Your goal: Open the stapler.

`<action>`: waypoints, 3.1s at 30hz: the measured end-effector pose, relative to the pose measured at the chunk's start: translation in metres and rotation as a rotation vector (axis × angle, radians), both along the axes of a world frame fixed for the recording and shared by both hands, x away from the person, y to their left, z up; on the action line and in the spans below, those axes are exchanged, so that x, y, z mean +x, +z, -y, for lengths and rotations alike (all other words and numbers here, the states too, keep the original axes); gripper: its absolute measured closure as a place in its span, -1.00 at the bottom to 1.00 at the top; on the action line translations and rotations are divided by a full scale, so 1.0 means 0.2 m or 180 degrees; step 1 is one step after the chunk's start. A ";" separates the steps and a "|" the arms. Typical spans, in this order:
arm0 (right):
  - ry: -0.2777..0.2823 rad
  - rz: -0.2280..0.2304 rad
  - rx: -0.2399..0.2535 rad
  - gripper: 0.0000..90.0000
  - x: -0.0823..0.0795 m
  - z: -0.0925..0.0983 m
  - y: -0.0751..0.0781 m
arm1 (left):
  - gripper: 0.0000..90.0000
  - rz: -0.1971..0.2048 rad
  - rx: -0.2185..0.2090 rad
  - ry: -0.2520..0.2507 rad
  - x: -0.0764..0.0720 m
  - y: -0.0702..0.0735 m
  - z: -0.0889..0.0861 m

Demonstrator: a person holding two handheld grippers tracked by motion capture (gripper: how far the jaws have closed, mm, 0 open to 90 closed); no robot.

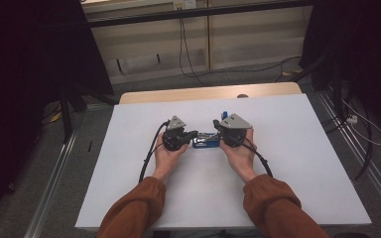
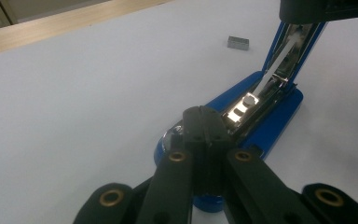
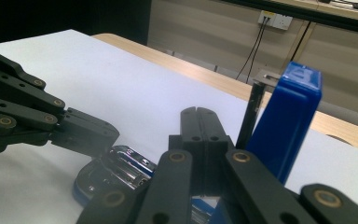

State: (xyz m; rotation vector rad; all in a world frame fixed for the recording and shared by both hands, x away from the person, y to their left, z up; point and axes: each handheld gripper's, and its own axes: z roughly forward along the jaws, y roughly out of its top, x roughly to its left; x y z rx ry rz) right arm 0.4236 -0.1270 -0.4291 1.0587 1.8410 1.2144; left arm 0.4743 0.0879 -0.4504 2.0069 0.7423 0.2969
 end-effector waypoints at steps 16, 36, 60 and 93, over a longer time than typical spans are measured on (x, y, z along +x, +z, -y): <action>-0.0091 0.0053 0.0037 1.00 -0.01 0.05 0.00 | 1.00 0.0009 -0.0004 0.0014 0.00 0.00 0.00; -0.0111 0.0012 0.0051 1.00 -0.03 0.11 0.00 | 1.00 0.0004 0.0001 0.0017 0.00 0.00 0.00; -0.0173 -0.0027 0.0053 1.00 -0.04 0.19 0.02 | 1.00 0.0000 0.0013 0.0040 -0.01 0.00 0.01; -0.0116 -0.0139 -0.0019 1.00 -0.05 0.38 -0.02 | 1.00 0.0002 0.0014 0.0061 -0.01 0.00 0.01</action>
